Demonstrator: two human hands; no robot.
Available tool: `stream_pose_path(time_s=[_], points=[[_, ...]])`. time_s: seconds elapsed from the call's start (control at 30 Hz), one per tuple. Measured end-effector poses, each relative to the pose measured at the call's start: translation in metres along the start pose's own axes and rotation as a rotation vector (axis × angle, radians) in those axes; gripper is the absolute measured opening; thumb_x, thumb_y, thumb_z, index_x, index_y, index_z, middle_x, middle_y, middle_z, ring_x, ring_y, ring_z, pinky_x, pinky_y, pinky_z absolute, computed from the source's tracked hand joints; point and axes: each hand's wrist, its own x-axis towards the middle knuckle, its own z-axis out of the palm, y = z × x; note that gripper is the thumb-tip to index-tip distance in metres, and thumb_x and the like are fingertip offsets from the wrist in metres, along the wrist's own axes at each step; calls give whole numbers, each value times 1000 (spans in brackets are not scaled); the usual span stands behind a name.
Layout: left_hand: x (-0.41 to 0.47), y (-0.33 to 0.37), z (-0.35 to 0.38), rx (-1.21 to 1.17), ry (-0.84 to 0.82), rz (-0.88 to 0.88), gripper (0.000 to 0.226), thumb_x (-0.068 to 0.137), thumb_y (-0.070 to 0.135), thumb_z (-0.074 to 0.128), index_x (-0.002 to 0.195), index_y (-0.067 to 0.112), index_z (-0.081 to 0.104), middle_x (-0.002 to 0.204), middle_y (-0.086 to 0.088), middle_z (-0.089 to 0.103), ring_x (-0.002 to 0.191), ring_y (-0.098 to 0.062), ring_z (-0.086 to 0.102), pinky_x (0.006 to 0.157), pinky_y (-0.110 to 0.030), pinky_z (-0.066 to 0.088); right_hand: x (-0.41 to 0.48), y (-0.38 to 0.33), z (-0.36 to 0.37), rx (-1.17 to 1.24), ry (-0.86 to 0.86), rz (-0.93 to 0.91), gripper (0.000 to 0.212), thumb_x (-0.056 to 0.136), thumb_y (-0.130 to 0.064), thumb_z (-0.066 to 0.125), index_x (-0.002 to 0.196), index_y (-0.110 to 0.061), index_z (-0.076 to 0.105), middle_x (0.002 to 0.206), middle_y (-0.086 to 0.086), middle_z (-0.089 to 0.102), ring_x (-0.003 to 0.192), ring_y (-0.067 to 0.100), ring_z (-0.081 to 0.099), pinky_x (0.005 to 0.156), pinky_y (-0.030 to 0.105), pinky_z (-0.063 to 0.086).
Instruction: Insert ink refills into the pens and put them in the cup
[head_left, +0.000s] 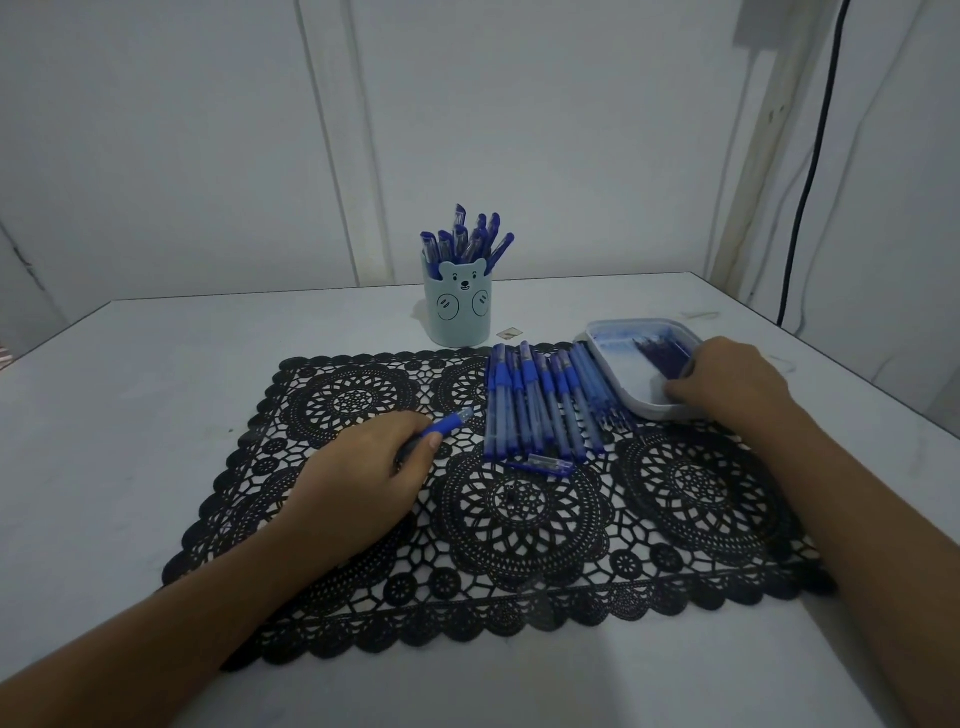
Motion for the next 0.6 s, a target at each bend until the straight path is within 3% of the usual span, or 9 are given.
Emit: stream_pose_path(time_s=[0.17, 0.27, 0.37, 0.47, 0.53, 0.6], points=[[0, -2, 1, 10, -3, 12, 22, 93, 37, 43, 92, 24, 61, 72, 9, 57, 66, -6, 52, 59, -29, 44, 1, -2, -2, -3, -66, 22, 16, 73, -25, 65, 75, -9, 59, 66, 3, 52, 72, 24, 55, 62, 30, 39], [0, -2, 1, 11, -6, 6, 19, 93, 34, 44, 94, 24, 61, 73, 10, 57, 67, -5, 51, 60, -28, 43, -1, -6, -1, 12, -34, 30, 9, 77, -16, 57, 73, -9, 54, 68, 6, 51, 72, 25, 52, 65, 30, 37], [0, -3, 1, 10, -5, 15, 27, 92, 41, 40, 93, 25, 61, 73, 10, 58, 67, -5, 52, 60, -29, 44, -6, -13, -6, 138, 59, -76, 15, 86, -14, 51, 74, -7, 49, 77, 12, 50, 75, 26, 48, 65, 29, 33], [1, -3, 1, -5, -9, 19, 21, 93, 36, 44, 94, 24, 61, 74, 9, 58, 68, -6, 52, 61, -29, 44, -17, -28, -19, 424, 119, -179, 6, 90, -18, 55, 93, -12, 56, 84, 4, 54, 79, 19, 49, 70, 27, 35], [1, -2, 2, -21, -15, 31, 18, 93, 36, 45, 94, 26, 61, 73, 10, 57, 67, -6, 51, 61, -27, 43, -31, -40, -26, 721, 31, -212, 19, 89, -15, 57, 107, -13, 59, 80, 3, 61, 71, 16, 53, 71, 31, 44], [0, -2, 2, -40, -23, 55, 27, 89, 45, 40, 94, 28, 60, 73, 11, 57, 69, -6, 52, 62, -26, 43, -49, -53, -29, 1011, -133, -234, 19, 89, -9, 55, 107, -9, 61, 75, 2, 63, 64, 12, 55, 64, 25, 50]])
